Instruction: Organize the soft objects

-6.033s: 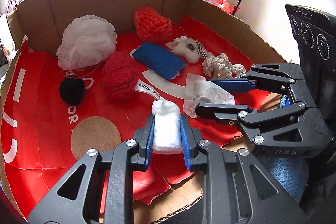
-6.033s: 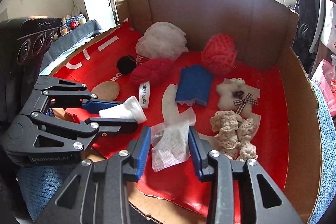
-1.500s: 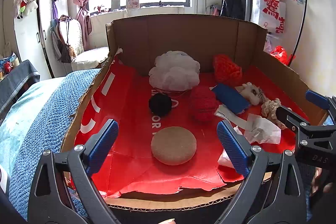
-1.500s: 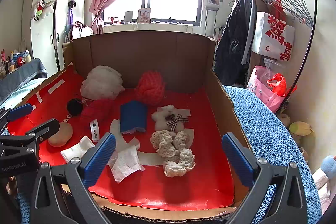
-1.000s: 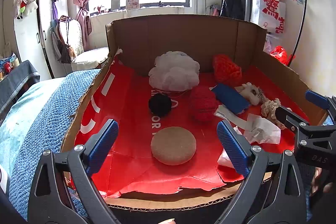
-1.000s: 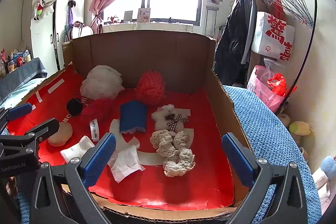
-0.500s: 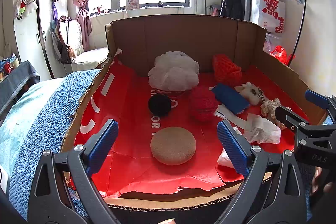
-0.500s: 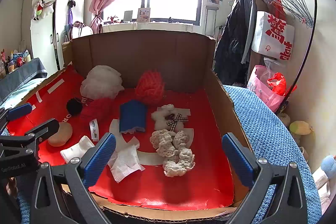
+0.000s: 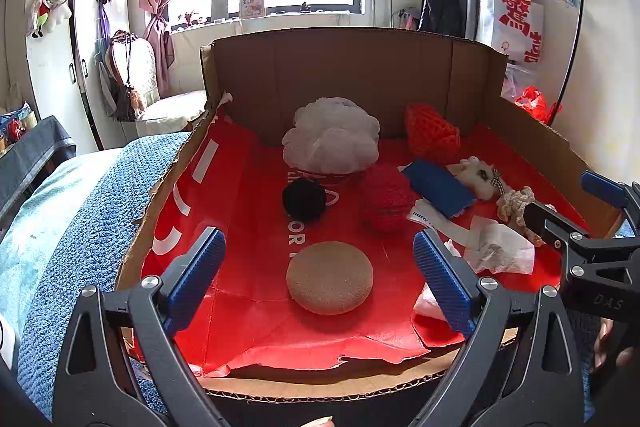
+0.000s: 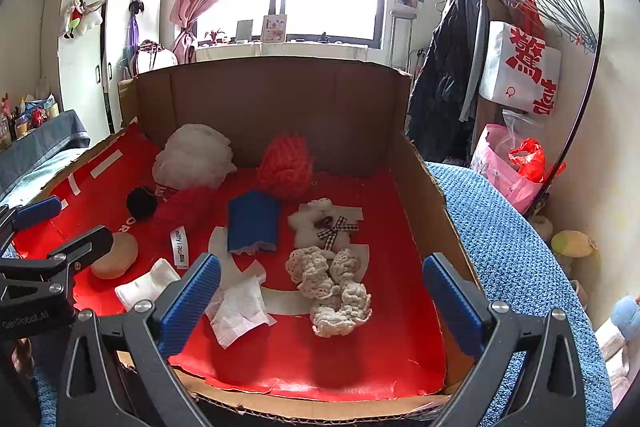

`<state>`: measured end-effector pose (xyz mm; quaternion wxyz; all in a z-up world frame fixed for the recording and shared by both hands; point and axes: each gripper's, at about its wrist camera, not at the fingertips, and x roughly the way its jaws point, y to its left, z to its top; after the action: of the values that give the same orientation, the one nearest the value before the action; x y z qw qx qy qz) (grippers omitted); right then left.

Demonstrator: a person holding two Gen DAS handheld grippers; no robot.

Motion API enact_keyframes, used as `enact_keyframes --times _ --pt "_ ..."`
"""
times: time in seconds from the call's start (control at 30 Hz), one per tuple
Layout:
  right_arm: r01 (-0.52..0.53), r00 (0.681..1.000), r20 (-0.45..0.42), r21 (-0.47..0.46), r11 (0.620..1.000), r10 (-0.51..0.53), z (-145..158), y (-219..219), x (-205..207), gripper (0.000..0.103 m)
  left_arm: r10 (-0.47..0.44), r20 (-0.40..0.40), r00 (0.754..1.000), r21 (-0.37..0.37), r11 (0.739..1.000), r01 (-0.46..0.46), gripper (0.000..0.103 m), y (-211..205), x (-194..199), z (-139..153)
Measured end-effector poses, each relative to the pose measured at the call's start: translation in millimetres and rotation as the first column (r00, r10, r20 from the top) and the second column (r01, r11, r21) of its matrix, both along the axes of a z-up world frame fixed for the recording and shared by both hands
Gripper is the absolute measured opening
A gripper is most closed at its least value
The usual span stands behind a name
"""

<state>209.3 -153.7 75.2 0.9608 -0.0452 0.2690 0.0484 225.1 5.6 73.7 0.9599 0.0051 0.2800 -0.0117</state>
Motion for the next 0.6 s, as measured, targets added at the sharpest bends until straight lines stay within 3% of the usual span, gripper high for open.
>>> enact_keyframes --times 0.43,0.53,0.6 --pt "0.008 1.000 0.017 -0.001 1.000 -0.008 2.5 -0.7 -3.8 0.103 0.007 0.011 1.000 -0.008 1.000 -0.007 0.096 1.3 -7.5 8.5" --pt "-0.004 0.999 0.034 0.028 1.000 0.003 19.0 -2.9 -20.9 0.103 -0.034 0.043 0.999 -0.049 0.998 0.036 0.096 2.2 -32.2 29.1" --pt "-0.031 0.997 0.067 0.056 0.998 0.027 37.7 -5.1 -44.6 0.103 -0.041 0.063 0.997 -0.035 0.998 0.043 0.096 1.5 -51.7 39.9"
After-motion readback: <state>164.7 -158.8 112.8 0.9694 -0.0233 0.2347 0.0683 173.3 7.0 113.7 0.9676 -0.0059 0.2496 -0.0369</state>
